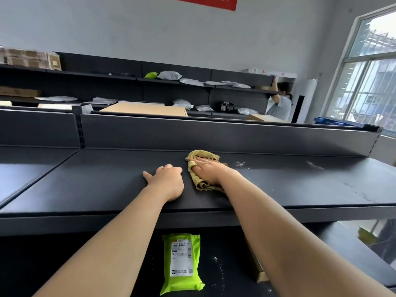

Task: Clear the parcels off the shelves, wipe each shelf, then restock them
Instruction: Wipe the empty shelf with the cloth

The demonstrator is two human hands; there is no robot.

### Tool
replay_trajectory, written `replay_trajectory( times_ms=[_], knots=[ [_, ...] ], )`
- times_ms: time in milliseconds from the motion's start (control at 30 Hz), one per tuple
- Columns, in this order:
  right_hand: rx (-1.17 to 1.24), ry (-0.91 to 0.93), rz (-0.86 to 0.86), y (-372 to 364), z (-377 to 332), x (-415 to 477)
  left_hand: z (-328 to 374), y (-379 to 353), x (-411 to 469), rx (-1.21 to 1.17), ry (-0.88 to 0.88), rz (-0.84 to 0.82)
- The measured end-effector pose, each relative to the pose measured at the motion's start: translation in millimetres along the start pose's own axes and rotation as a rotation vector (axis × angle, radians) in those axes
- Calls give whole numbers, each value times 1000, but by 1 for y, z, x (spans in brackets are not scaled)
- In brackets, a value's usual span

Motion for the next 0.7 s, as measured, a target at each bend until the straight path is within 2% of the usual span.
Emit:
replay_trajectory(
  times_ms=[267,433,700],
  knots=[
    [4,-170,20,5,66,12,-2,-13,9,-37,20,54],
    [30,-354,39,10,106,-6,-2,-15,9,-42,26,70],
    [21,-597,78,9,115,-52,2,-10,3,-10,20,61]
  ],
)
Point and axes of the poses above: each hand's wrist, its own x-axis towards the middle knuckle, its own y-axis out of the back of the hand, z = x × y, the point moved 3 cm from there along x, towards the middle knuckle, and after that the axes turned 7 degrees about z, right-handed, at the moved point
